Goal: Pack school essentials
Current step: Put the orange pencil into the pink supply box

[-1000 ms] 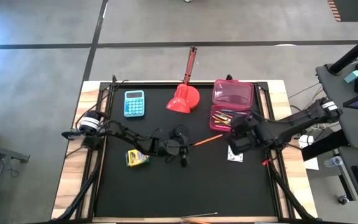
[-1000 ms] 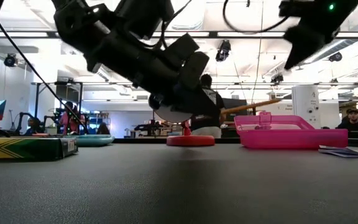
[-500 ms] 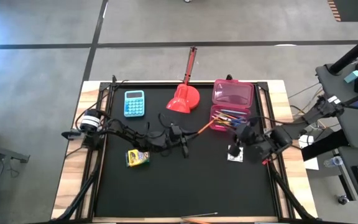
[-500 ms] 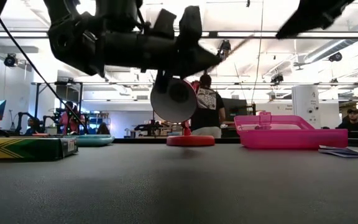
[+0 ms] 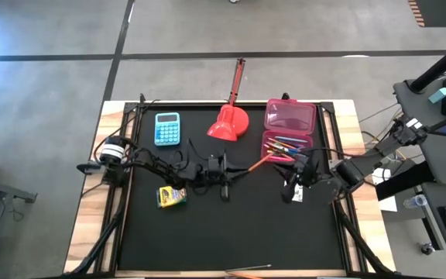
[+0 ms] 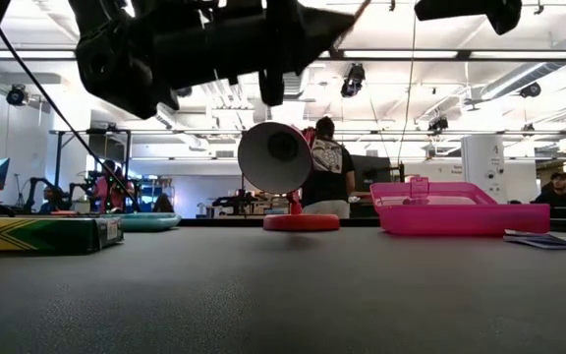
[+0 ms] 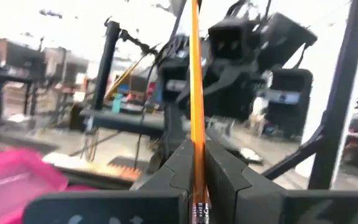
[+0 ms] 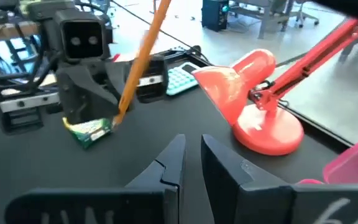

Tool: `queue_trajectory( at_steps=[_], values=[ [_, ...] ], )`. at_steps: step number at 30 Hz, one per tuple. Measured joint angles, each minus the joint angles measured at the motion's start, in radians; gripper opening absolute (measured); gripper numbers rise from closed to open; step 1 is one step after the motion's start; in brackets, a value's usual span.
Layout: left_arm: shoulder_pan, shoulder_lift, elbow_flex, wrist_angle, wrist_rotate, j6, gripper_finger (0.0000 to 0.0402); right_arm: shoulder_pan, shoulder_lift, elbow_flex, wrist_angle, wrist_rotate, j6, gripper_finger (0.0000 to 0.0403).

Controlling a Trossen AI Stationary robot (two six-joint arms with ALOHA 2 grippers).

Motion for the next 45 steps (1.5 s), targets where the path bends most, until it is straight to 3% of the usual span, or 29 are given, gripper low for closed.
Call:
queue_trajectory(
  at_steps=[6, 13, 45],
  values=[
    [0.016, 0.001, 0.022, 0.038, 0.161, -0.046, 0.0008, 0.001, 0.014, 0.000, 0.088, -0.073, -0.177, 0.0038],
    [0.016, 0.001, 0.045, 0.036, 0.174, -0.033, 0.0008, 0.001, 0.082, 0.010, 0.349, -0.113, -0.411, 0.0038],
    [0.014, 0.002, 0.043, 0.036, 0.220, -0.017, 0.0008, -0.006, 0.109, 0.076, 0.343, -0.165, -0.537, 0.0038]
  ],
)
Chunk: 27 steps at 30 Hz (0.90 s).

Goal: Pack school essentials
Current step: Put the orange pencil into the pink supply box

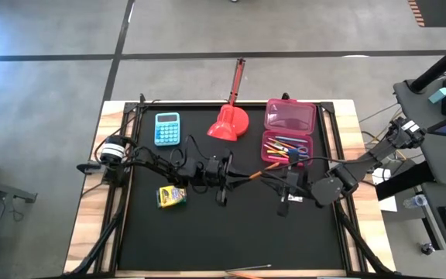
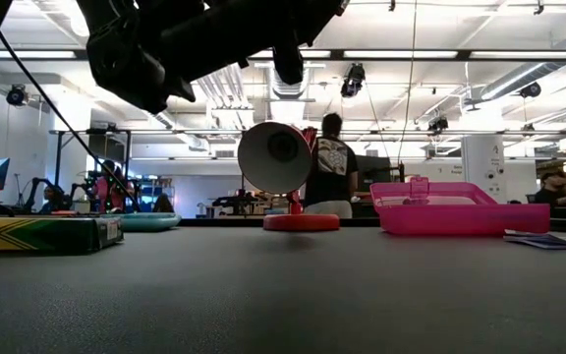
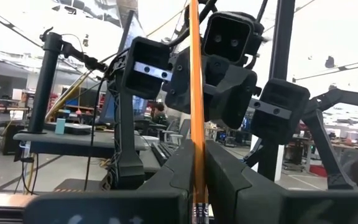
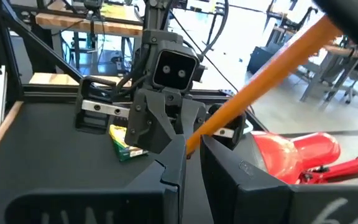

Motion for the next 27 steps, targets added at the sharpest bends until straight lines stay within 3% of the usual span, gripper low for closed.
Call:
queue_trajectory(
  at_steps=[14, 27],
  values=[
    [0.001, 0.000, 0.001, 0.001, 0.000, 0.002, 0.0008, 0.000, 0.000, 0.000, -0.092, 0.001, 0.109, 0.0014],
    [0.002, 0.000, -0.001, -0.008, -0.001, 0.045, 0.0008, -0.031, -0.035, 0.000, -0.213, -0.008, 0.247, 0.0109]
  ],
)
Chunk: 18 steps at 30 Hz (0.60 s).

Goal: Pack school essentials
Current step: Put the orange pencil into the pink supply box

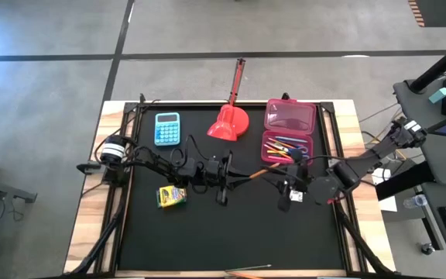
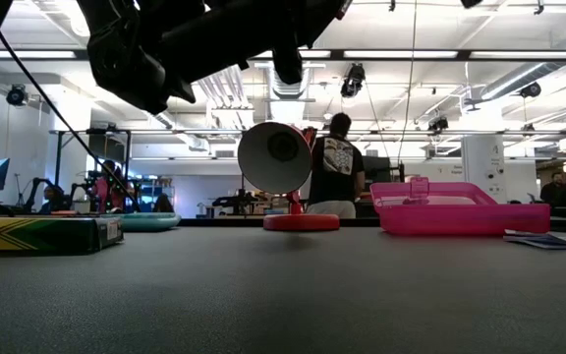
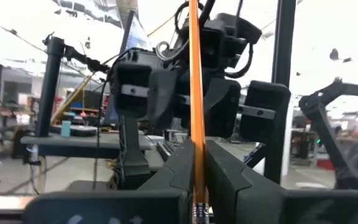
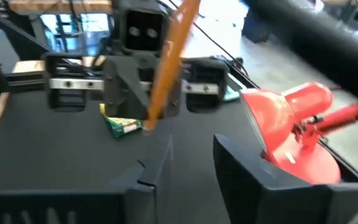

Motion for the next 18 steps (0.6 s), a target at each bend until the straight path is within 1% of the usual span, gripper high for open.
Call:
queue_trajectory(
  at_steps=[3, 6, 8, 12, 16, 18],
  values=[
    [0.000, 0.000, 0.001, -0.002, 0.000, 0.026, 0.0008, -0.023, 0.000, 0.000, -0.034, -0.004, 0.033, 0.0132],
    [0.000, 0.000, 0.002, -0.002, -0.002, 0.027, 0.0008, -0.055, -0.004, 0.000, -0.032, -0.068, 0.036, 0.0149],
    [0.000, 0.000, 0.002, -0.003, -0.002, 0.027, 0.0008, -0.076, -0.006, 0.000, -0.017, -0.086, 0.023, 0.0156],
    [0.000, 0.000, 0.003, -0.002, -0.003, 0.034, 0.0008, -0.118, -0.017, 0.000, 0.020, -0.116, -0.017, 0.0162],
    [0.000, 0.000, 0.004, 0.007, -0.003, 0.056, 0.0008, -0.137, -0.022, 0.000, 0.065, -0.201, -0.042, 0.0162],
    [0.000, 0.000, 0.004, 0.008, -0.002, 0.058, 0.0008, -0.138, -0.022, 0.000, 0.078, -0.203, -0.058, 0.0163]
  ],
)
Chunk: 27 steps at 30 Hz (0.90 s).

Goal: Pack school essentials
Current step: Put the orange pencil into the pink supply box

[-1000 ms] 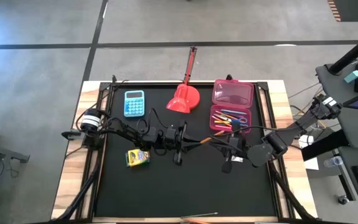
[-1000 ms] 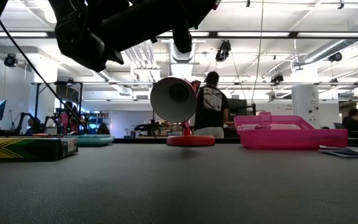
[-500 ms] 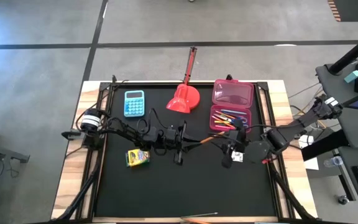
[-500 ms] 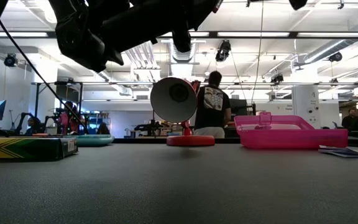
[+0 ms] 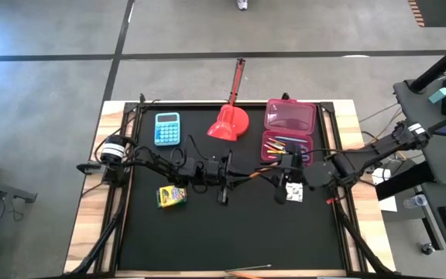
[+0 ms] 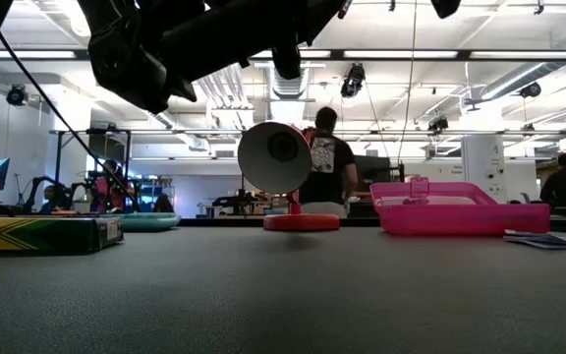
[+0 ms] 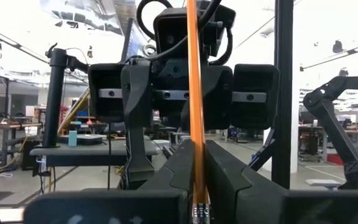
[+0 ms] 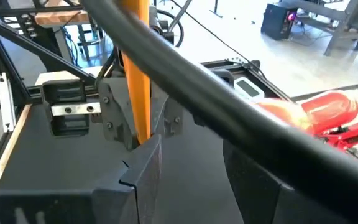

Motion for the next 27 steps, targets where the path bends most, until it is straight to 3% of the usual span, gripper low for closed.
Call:
queue_trajectory(
  at_steps=[15, 27],
  values=[
    [0.001, 0.000, 0.055, -0.001, 0.003, 0.004, 0.0008, 0.000, 0.001, 0.000, 0.109, -0.035, -0.084, 0.0164],
    [0.002, 0.000, 0.067, 0.001, 0.003, 0.005, 0.0008, 0.001, -0.003, 0.000, 0.074, -0.063, -0.072, 0.0164]
  ],
)
